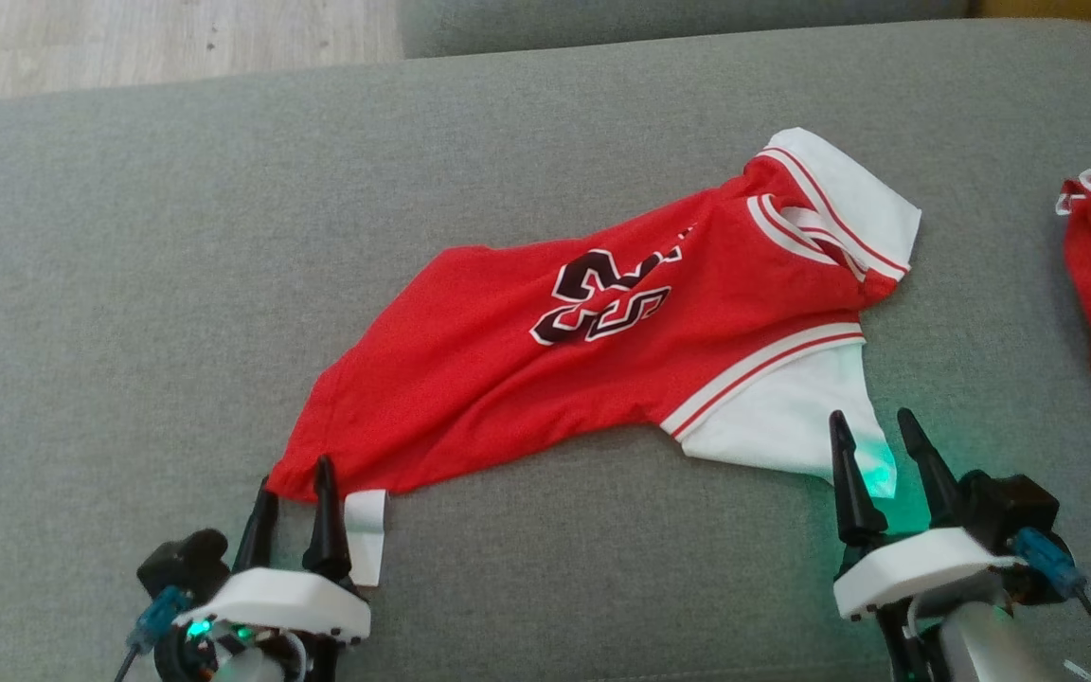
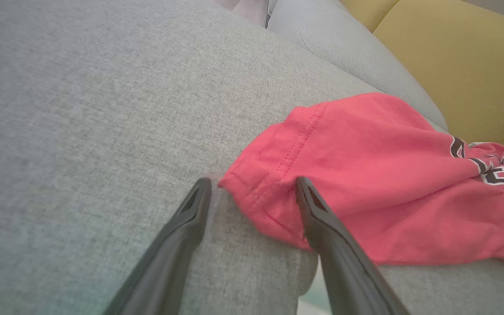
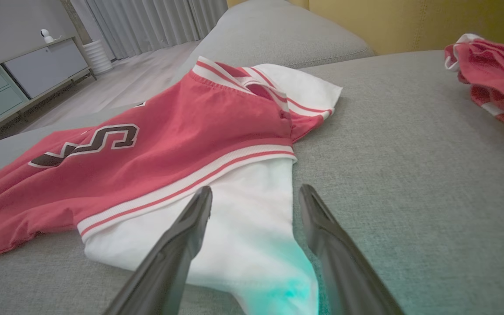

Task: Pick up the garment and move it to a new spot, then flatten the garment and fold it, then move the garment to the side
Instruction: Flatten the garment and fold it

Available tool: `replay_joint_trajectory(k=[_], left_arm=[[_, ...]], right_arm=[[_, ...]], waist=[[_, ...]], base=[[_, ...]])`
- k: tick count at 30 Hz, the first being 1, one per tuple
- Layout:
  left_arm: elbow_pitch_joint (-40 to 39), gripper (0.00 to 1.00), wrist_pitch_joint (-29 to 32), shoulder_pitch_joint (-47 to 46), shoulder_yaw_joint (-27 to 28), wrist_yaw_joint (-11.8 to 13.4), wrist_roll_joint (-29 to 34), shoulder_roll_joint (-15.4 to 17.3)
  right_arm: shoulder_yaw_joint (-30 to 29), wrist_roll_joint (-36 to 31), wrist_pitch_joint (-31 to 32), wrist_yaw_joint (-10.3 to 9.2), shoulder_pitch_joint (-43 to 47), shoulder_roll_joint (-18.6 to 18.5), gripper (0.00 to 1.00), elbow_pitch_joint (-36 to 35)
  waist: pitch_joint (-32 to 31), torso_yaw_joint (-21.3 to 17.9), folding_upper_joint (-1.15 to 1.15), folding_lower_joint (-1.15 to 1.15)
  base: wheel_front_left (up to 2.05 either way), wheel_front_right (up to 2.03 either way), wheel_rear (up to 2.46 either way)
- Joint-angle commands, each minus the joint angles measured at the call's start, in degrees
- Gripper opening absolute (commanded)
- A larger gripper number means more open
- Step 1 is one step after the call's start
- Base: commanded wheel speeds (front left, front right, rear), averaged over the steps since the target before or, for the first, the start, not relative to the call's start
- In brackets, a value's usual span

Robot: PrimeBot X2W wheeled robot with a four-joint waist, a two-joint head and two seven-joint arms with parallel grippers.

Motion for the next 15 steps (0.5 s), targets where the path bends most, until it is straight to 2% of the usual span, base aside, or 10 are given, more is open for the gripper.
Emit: replay_joint_trajectory(k=[1, 3, 4, 5, 6, 15], left_arm=[[-0.75, 1.00, -0.22, -1.69, 1.25, -0.32, -0.04, 0.61], [-0.54, 1.00, -0.22, -1.93, 1.18, -0.43, -0.65, 0.61], [-0.40, 0.66, -0.22, -2.10, 1.10, -0.46, -0.66, 0.61], [-0.32, 0.09, -0.22, -2.24, 1.07, -0.50, -0.64, 0.61], [-0.39, 0.00, -0.22, -2.36, 1.14, -0.52, -0.57, 0.61], [-3.48, 0.00, -0.22, -1.05, 2.16, -0.67, 2.19, 0.61]], right_arm=[[1.46, -0.26, -0.22, 0.20, -2.29, -0.15, 1.00, -1.79], [1.41, -0.30, -0.22, 0.20, -2.42, -0.15, 1.00, -1.79], [1.33, -0.32, -0.22, 0.20, -2.42, -0.15, 1.00, -1.70], [1.23, -0.31, -0.22, 0.20, -2.41, -0.15, 1.00, -1.66], [1.12, -0.35, -0.22, 0.20, -2.33, -0.15, 1.00, -1.67], [0.18, 0.97, -0.22, 0.20, 1.17, -1.28, 1.00, -1.55]], waist=[[0.24, -0.15, 0.00, 0.00], [0.54, -0.34, 0.00, 0.00], [0.66, -0.43, 0.00, 0.00], [0.76, -0.50, 0.00, 0.00], [0.86, -0.56, 0.00, 0.00], [1.31, -0.67, 0.00, 0.00]], base=[[0.00, 0.00, 0.00], [0.00, 0.00, 0.00], [0.00, 0.00, 0.00], [0.00, 0.00, 0.00], [0.00, 0.00, 0.00], [0.00, 0.00, 0.00]])
